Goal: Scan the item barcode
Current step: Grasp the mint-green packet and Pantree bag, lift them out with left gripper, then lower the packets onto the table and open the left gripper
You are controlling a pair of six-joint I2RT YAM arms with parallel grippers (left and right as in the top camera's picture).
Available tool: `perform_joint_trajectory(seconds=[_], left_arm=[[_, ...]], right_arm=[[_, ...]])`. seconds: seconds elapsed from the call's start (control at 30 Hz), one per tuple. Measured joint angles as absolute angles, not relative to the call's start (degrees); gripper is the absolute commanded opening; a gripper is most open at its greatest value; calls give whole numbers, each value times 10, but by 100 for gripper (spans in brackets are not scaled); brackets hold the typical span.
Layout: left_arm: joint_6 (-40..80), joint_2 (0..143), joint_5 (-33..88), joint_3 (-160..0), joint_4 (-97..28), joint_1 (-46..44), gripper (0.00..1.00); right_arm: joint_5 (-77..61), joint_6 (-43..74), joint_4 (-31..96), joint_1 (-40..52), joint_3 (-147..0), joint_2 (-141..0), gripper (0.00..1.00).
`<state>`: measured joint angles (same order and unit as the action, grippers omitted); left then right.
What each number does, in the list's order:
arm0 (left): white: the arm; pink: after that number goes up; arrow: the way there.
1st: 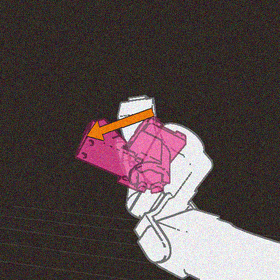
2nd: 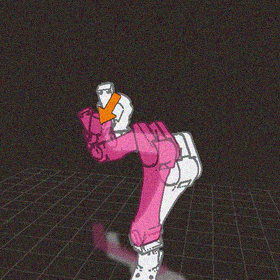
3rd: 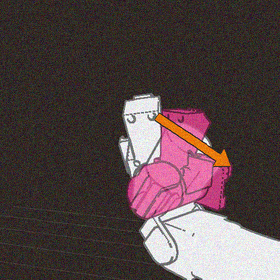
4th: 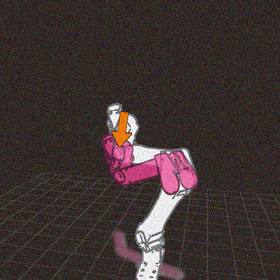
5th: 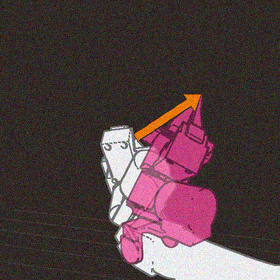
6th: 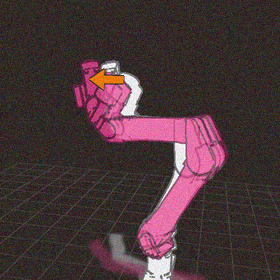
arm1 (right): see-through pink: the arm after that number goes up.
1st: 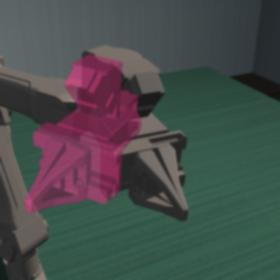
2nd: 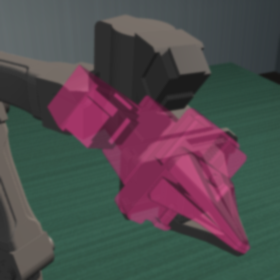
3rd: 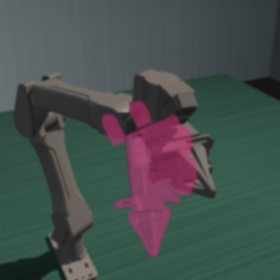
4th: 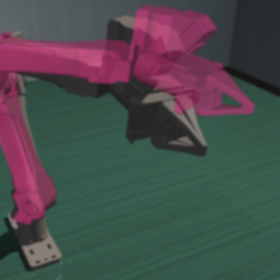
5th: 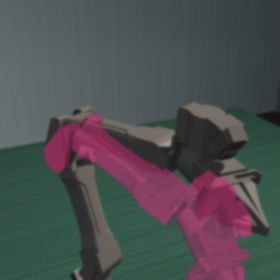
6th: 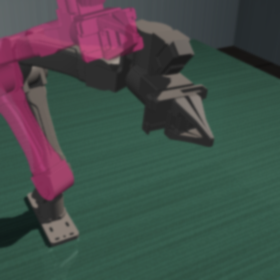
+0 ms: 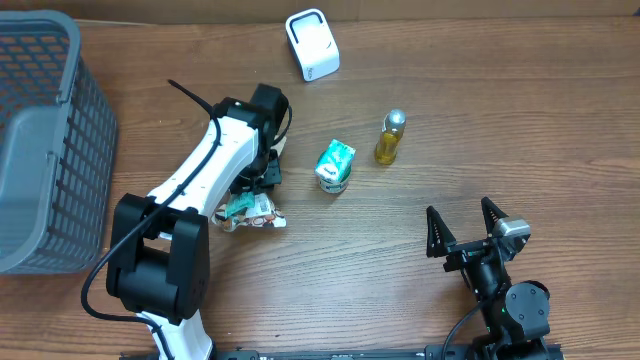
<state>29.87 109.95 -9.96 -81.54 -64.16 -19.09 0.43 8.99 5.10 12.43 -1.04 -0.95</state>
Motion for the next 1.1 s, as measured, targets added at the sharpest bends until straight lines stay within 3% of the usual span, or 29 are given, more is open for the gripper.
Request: perform_joint_trajectory(seconds=[0.03,0.1,0.23,0.33,0.6,0.7,0.87,1.1], left_arm=[[299,1100,-101,-810,-638,-192,16],[299,1100,-102,-800,-631,-192,63],[299,1100,-105,-791,-628,-192,58],[299,1100,-105,-791,-625,-192,63],[294,1100,-86,-801,-644,-190,64],[289,1101,-83,-867,-697,-181,64],[281,1101,-82,-1021,-740,-160,53],[227,1101,-79,-1096,-760,-80,62]], right_arm=[[4,90,51,124,-10,-10,100],[4,90,51,124,-10,-10,100],[4,90,51,124,-10,-10,100],[4,90,51,124,-10,-10,100],[4,90,52,124,-10,-10,100],[4,90,51,124,-10,-10,100],[4,90,51,124,-10,-10,100],[4,90,51,124,-10,-10,100]])
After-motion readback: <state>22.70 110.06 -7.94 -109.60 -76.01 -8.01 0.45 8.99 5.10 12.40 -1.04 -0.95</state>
